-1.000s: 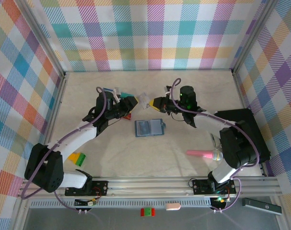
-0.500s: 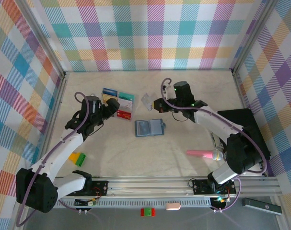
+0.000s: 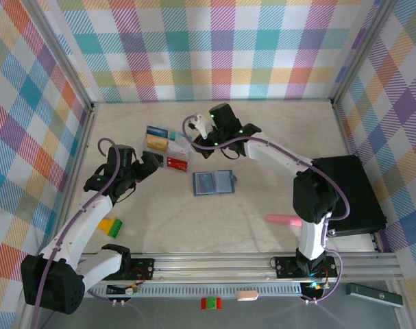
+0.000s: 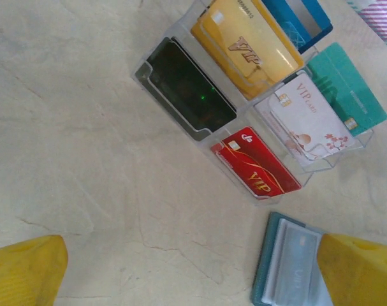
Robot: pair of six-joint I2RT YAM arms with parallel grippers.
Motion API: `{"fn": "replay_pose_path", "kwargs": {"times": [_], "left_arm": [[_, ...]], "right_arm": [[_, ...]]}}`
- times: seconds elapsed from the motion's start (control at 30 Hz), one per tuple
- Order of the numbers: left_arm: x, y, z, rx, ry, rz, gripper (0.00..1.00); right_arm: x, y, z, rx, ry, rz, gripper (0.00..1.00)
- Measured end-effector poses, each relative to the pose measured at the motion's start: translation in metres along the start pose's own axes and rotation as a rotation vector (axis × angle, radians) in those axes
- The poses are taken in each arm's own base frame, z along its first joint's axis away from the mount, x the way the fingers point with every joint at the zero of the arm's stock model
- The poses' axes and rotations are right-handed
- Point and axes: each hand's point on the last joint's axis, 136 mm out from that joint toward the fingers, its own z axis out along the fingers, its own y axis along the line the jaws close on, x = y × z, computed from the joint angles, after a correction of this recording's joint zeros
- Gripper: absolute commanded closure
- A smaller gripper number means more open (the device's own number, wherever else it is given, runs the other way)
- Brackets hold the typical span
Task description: Take the credit cards out of the card holder
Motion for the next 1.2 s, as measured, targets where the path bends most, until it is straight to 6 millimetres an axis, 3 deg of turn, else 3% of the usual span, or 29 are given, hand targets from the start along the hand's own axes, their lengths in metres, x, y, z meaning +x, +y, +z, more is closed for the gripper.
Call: {"fn": "replay_pose_path", "kwargs": {"times": [0.43, 0.73, 1.07, 1.2], "left_arm": [[0.005, 0.010, -0.004, -0.026, 0.013, 0.015, 0.00], [0.009, 0.012, -0.004, -0.031, 0.031, 0.018, 0.00], [0.009, 0.011, -0.003, -0.030, 0.033, 0.019, 0.00], [0.009, 0.011, -0.003, -0.030, 0.033, 0.019, 0.00]], "right_arm": [[-0.014, -0.016, 0.034, -0.012, 0.030, -0.194, 1.00], [-0.004, -0.022, 0.062, -0.043, 0.073, -0.226, 1.00], [0.011, -0.030, 0.076, -0.034, 0.121, -0.246, 1.00], [0.016, -0.031, 0.082, -0.038, 0.137, -0.241, 0.90]]}}
